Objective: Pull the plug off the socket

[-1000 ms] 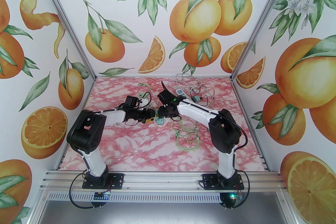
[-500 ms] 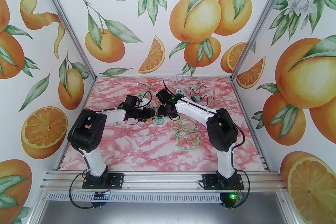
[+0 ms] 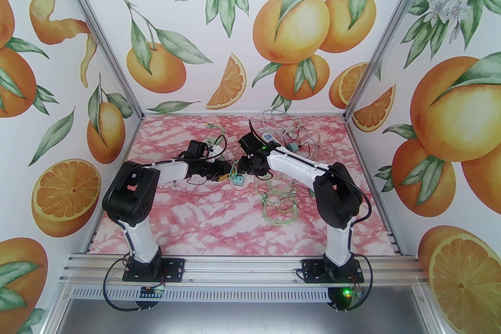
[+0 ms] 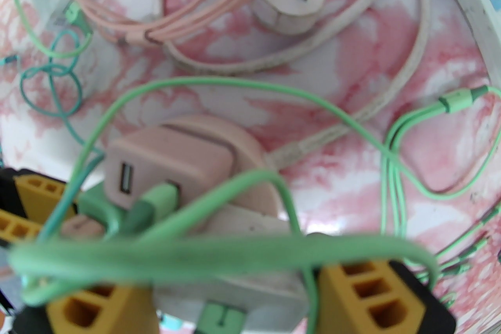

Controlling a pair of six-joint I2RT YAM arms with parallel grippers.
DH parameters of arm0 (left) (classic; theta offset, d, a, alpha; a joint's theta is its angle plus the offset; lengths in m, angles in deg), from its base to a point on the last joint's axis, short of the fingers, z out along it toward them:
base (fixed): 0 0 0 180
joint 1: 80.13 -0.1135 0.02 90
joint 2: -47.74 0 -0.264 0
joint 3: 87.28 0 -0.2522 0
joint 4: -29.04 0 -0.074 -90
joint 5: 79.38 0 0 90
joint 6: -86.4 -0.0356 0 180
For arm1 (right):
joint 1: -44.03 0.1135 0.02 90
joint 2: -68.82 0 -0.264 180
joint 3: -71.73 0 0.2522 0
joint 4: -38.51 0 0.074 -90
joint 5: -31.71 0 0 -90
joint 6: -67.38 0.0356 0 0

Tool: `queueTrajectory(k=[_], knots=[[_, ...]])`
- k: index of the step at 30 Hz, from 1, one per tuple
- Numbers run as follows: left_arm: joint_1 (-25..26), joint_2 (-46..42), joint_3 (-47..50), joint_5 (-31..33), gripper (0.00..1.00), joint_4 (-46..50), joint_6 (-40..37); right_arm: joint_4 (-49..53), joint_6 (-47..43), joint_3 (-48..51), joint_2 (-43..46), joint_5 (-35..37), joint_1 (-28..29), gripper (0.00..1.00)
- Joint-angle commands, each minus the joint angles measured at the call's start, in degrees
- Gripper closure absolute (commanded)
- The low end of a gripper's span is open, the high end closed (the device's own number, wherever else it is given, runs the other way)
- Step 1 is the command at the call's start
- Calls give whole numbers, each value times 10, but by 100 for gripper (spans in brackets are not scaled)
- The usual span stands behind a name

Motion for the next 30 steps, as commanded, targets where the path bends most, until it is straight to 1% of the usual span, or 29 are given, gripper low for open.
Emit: queueTrajectory(k=[1,3,6,13,17,19,23,28,30], knots=[[25,62,21,138,65,97,-10,20,19,-66,-31,-23,25,55],[27,64,21,139,65,97,-9,23,17,-84,-38,-24,30,55],[26,65,21,143,67,101,-9,10,14,-73,-27,-26,27,55],[26,73,17,150,68,114,-12,-66,4,26,55,-57,-12,57],[25,76,13,152,69,119,-15,-83,6,62,88,-66,-35,57],[26,75,9,153,69,123,-19,-79,6,67,94,-59,-39,57],[26,75,1,159,69,134,-25,-52,4,37,74,-39,-26,56],[27,80,-7,159,69,145,-29,38,-10,-56,6,10,20,56],[27,79,-9,160,69,149,-30,60,-10,-88,-17,10,32,55]])
